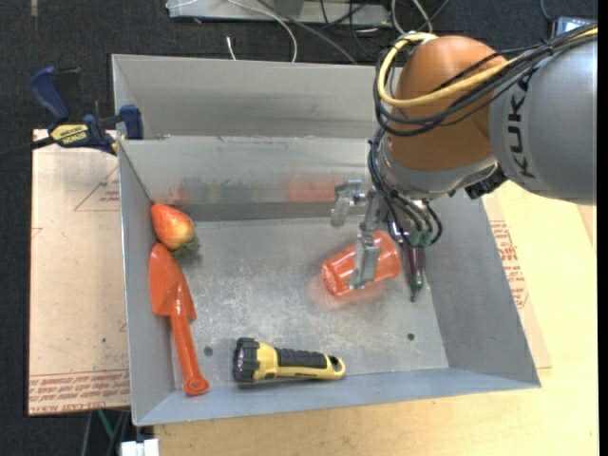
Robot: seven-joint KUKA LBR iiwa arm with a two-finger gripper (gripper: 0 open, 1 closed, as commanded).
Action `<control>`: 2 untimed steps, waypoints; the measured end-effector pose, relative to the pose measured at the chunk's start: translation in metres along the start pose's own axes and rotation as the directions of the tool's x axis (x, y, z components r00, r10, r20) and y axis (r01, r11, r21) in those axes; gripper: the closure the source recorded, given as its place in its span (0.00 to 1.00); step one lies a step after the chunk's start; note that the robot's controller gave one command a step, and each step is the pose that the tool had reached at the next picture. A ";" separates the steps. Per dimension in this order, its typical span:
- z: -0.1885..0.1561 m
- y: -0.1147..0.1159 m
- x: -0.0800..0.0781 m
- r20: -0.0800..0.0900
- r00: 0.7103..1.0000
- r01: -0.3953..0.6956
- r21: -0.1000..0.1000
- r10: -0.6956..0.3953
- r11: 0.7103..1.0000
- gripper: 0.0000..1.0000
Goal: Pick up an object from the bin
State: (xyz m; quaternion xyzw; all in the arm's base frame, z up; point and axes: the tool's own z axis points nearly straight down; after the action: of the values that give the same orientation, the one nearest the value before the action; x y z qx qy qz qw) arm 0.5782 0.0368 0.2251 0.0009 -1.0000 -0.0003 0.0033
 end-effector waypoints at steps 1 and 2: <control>-0.005 0.000 -0.001 0.008 1.000 -0.002 0.000 0.002 1.000 0.00; 0.122 -0.053 -0.021 0.011 0.974 0.227 0.001 -0.227 0.974 0.00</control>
Offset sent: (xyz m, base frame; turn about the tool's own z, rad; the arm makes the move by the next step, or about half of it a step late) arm 0.0234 -0.0664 -0.1551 -0.2868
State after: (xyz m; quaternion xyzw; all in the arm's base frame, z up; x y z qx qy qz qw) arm 0.5980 -0.0156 0.1029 0.1151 -0.9934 -0.0006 -0.0021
